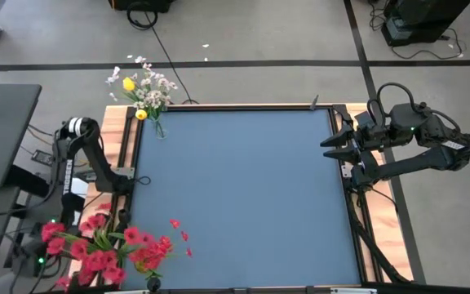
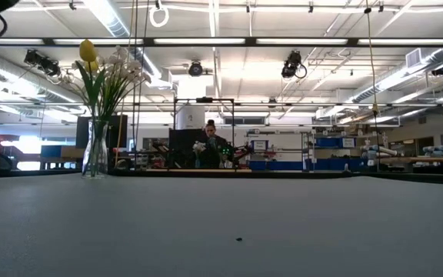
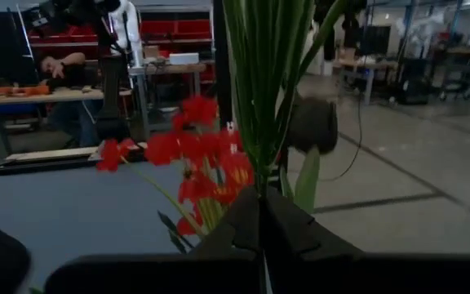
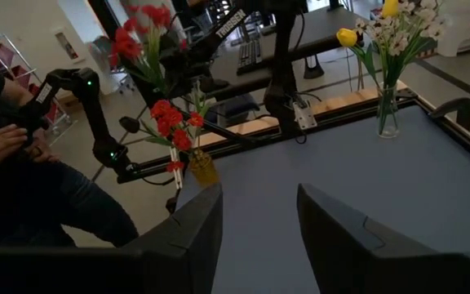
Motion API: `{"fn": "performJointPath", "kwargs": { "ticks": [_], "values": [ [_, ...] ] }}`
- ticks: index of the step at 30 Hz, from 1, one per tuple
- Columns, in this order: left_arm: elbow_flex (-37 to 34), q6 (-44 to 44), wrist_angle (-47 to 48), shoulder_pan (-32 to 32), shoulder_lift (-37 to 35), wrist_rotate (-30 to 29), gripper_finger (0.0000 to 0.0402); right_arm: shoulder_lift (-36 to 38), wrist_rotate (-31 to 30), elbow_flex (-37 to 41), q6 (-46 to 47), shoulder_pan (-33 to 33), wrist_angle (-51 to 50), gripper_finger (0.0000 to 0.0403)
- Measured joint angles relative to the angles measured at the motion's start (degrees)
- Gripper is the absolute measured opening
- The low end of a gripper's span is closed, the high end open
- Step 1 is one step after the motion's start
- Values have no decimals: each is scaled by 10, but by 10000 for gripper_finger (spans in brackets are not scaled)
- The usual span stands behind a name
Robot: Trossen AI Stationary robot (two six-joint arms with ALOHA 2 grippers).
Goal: Sort flowers into vase by color
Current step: Put the red flowers into the yellow vase
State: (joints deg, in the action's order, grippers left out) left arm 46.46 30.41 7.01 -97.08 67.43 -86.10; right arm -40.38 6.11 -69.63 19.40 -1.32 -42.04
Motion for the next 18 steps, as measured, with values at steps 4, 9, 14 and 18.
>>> {"fn": "performJointPath", "kwargs": {
  "ticks": [4,9,14,18],
  "values": [
    [0,53,26,-4,24,-18,7,0,0,0,0,0,0,168],
    [0,81,31,-5,59,-39,7,0,0,0,0,0,0,168],
    [0,113,37,-5,69,-40,7,0,0,0,0,0,0,168],
    [0,117,44,-5,72,-40,7,0,0,0,0,0,0,168]
  ]
}}
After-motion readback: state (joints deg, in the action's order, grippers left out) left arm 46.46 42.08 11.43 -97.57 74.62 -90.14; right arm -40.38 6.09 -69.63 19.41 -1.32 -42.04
